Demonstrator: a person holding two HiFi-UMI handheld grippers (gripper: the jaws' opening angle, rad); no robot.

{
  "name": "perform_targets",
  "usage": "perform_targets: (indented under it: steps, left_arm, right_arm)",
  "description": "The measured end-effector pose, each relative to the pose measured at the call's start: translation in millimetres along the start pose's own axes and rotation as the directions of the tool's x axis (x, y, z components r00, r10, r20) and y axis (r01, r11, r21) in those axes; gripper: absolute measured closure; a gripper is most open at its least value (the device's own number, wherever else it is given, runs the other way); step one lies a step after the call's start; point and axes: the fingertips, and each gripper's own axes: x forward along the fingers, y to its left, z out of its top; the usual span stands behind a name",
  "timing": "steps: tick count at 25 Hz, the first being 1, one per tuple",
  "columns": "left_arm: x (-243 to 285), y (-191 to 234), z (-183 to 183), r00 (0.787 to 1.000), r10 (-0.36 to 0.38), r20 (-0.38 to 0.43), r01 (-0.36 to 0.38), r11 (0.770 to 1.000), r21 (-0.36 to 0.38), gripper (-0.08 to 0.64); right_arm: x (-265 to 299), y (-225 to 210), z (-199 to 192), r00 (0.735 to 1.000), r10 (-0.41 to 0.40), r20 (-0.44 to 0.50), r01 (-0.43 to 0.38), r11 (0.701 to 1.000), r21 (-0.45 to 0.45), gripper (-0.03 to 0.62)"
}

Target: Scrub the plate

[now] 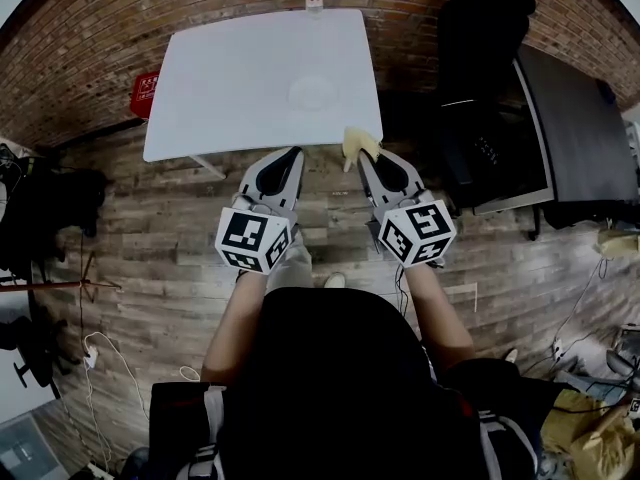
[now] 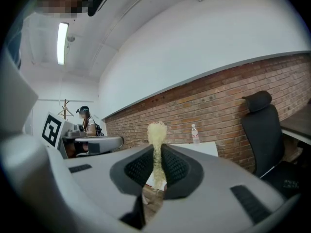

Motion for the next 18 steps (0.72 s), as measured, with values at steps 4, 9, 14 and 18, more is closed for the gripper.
perform_targets:
  steps: [4,9,14,18]
  left_arm:
    - [14.5,29.7,2.1,1.0,0.007,-0.005,-0.007,1.0,-0.015,0.54]
    - [35.9,62.7,6.9,1.0,0.004,-0.005,-0.004,0.999,-0.033,0.54]
    - [57.1,95.3,9.9,1.0,-0.015,-0.027,0.015,0.999,-0.031,0.54]
    - [69.7,120.6,7.4,0.998,-0.041,-0.055,0.039,0.998,-0.04,0.54]
  right_arm:
    - [31.2,-6.0,3.9,1.0,-0.001,-0.008,0.001,1.0,0.004,0.551]
    - [66.1,-13.6,8.4,1.0,-0.009,-0.021,0.009,1.0,0.009,0.551]
    - [101.0,-20.6,15.2,0.999,-0.035,-0.026,0.035,0.999,0.013,0.551]
    - [127.9,-24.1,20.4,0.998,-0.065,-0.026,0.065,0.998,0.017,0.551]
